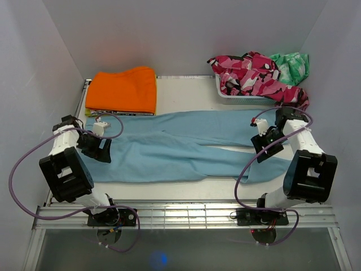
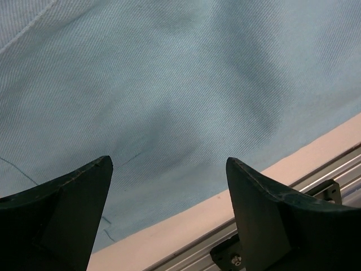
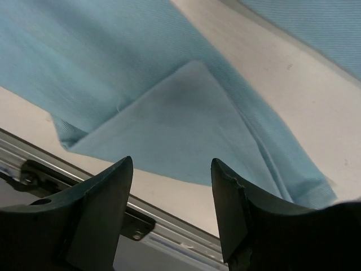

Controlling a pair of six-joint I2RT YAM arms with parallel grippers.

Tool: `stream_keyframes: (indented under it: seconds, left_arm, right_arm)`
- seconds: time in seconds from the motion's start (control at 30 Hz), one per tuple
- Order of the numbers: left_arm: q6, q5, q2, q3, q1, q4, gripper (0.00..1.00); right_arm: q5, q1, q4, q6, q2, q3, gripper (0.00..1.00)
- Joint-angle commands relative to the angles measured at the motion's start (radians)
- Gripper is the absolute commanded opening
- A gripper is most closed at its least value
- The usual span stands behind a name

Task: Fold and stack the trousers
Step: Flatten the trousers out

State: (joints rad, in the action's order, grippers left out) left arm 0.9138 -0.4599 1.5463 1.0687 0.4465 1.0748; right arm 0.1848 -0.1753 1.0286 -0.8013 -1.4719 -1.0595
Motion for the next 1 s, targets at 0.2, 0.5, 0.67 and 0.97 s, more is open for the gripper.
stream_keyframes:
  seconds: [0.2, 0.5, 0.67, 0.97]
  left_arm:
    - [-0.076, 0.033, -0.049, -0.096, -0.022, -0.168, 0.93]
    - [-0.085, 0.15, -0.028, -0.205, -0.022, -0.277, 0.93]
    - [-0.099, 0.168, 0.0, -0.213, -0.022, -0.299, 0.92]
    - [-0.124, 0.141, 0.023, -0.214, -0.022, -0.32, 0.92]
  right_arm:
    - [0.03, 0.122, -0.114, 0.385, -0.071, 0.039, 0.65]
    - [-0.151, 0.129, -0.2, 0.373, -0.071, 0.083, 0.23]
    - [-0.172, 0.128, -0.136, 0.344, -0.024, 0.017, 0.08]
    - [-0.047, 0.125, -0.056, 0.393, 0.029, -0.03, 0.5]
